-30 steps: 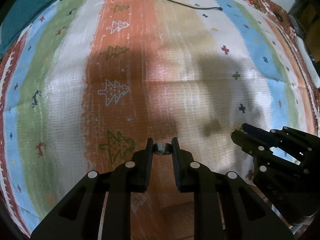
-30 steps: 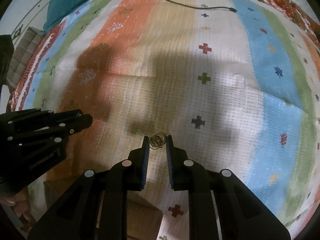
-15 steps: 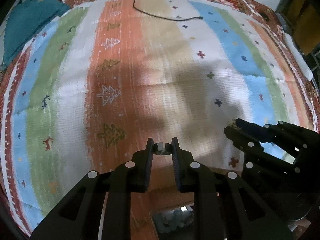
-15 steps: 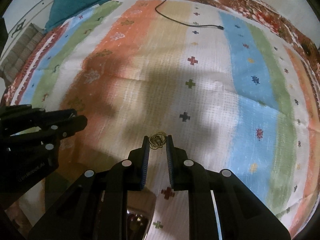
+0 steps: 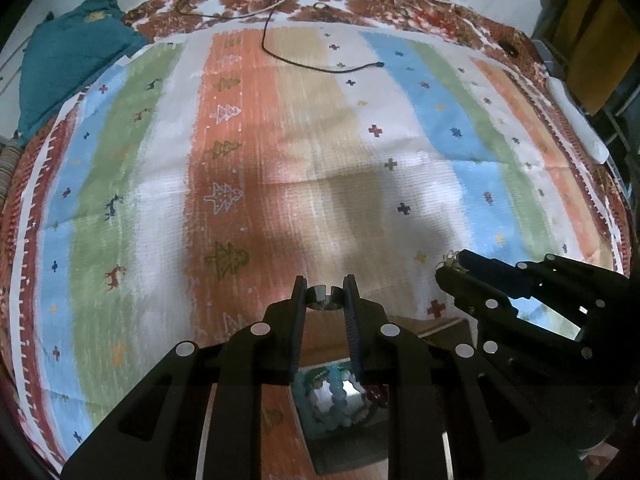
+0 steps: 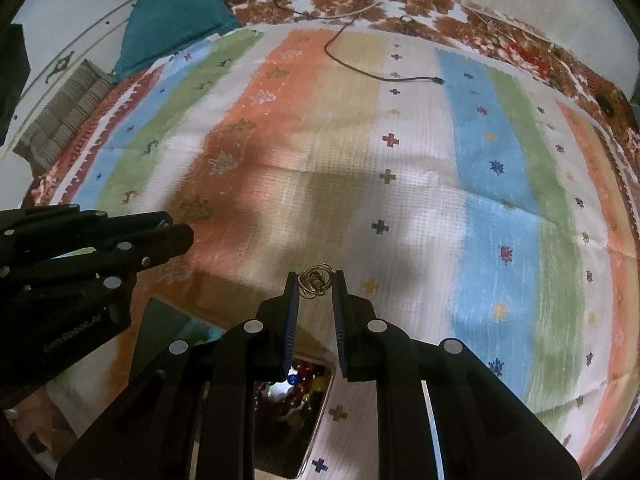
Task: Organize jewelry
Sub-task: 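Lift both held rings and carry them over the silver tin, then open both tools to drop the rings into the tin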
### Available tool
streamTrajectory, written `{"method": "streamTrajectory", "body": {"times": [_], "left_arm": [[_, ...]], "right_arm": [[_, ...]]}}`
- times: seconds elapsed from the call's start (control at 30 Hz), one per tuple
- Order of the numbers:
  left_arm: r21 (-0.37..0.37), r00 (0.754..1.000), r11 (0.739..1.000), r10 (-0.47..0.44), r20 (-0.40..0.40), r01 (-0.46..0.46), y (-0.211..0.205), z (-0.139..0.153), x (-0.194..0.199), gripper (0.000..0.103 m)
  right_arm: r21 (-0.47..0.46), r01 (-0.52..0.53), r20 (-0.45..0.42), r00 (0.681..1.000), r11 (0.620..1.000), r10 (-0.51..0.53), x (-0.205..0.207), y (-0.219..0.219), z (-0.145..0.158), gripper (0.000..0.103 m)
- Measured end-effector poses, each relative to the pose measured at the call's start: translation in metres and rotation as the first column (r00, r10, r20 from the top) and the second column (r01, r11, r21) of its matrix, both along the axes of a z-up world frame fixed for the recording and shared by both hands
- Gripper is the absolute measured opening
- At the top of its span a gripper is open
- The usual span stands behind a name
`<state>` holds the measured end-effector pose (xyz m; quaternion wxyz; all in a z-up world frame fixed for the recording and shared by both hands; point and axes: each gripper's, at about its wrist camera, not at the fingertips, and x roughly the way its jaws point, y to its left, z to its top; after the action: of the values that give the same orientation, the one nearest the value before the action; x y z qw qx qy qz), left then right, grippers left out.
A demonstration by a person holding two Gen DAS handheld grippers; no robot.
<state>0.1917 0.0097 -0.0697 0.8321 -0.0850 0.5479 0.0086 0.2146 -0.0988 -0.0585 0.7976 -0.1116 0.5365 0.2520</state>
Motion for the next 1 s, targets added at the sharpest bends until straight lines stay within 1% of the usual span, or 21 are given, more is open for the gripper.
{"method": "streamTrajectory", "body": {"times": [0.33, 0.47, 0.77, 1.0], "left_arm": [[0.021, 0.996, 0.999, -0.029, 0.081, 0.027, -0.013, 0.025, -0.035, 0.018], [0.013, 0.992, 0.999, -0.039, 0.116, 0.038, -0.017, 0.036, -0.049, 0.018], [-0.002, 0.985, 0.998, -0.057, 0.16, 0.058, -0.025, 0.046, -0.076, 0.018], [-0.01, 0.981, 0.999, -0.049, 0.19, 0.052, -0.024, 0.053, -0.095, 0.018]], "right_arm": [[0.024, -0.011, 0.05, 0.999, 1.0, 0.01, -0.025, -0.008, 0.017, 0.018], [0.039, -0.023, 0.07, 0.997, 0.999, 0.02, -0.037, -0.01, 0.024, 0.018], [0.073, -0.064, 0.088, 0.994, 0.995, 0.058, -0.069, -0.014, 0.034, 0.018], [0.088, -0.073, 0.096, 0.993, 0.993, 0.065, -0.087, -0.018, 0.038, 0.018]]}}
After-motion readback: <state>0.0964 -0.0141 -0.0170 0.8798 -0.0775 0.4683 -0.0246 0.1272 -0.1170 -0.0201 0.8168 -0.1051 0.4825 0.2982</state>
